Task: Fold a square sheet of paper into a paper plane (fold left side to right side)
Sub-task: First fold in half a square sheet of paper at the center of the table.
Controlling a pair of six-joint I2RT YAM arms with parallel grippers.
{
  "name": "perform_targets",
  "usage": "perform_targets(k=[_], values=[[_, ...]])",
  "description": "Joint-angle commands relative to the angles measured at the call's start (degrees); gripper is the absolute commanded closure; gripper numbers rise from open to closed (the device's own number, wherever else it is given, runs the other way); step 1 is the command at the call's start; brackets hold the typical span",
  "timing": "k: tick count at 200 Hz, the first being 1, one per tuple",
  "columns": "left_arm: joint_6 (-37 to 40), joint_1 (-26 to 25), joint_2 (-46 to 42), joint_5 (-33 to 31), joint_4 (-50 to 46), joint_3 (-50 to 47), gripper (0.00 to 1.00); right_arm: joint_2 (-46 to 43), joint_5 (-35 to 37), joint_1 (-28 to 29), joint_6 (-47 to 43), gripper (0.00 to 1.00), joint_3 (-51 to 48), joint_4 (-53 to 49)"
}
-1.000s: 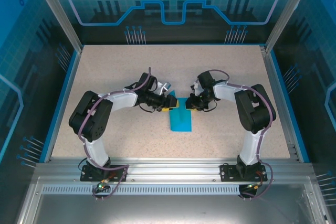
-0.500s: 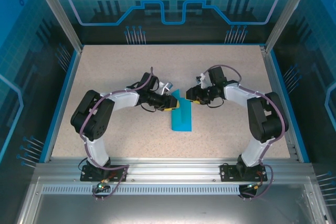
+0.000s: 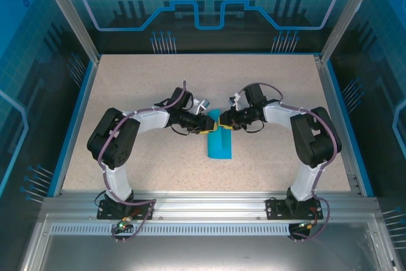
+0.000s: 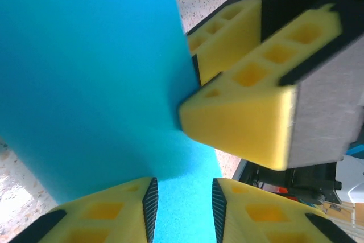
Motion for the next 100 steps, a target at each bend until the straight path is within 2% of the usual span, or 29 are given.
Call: perform_targets(k=[1,21,68,100], values=[[1.58,-0.32,-0.54,-0.11,-2.86,1.53,0.61,-0.2,-0.65,0.09,-1.44,0.9,1.66,-1.9],[1.6,-0.18,-2.56,-2.7,-4.28,0.86,0.55,-0.75,2.34,-0.69,-4.52,0.97,2.78,-6.74],[-2.84,-0.23,-4.57,-12.71,-9.07,-0.57,0.45,0.69,9.74,-2.28,-8.04,0.96,3.61,-14.69],[-5.56,-0.88,-1.36,-13.41,-10.4,0.86,0.42,2.76,10.28,-2.27,-7.87,0.95,3.29,-14.63]])
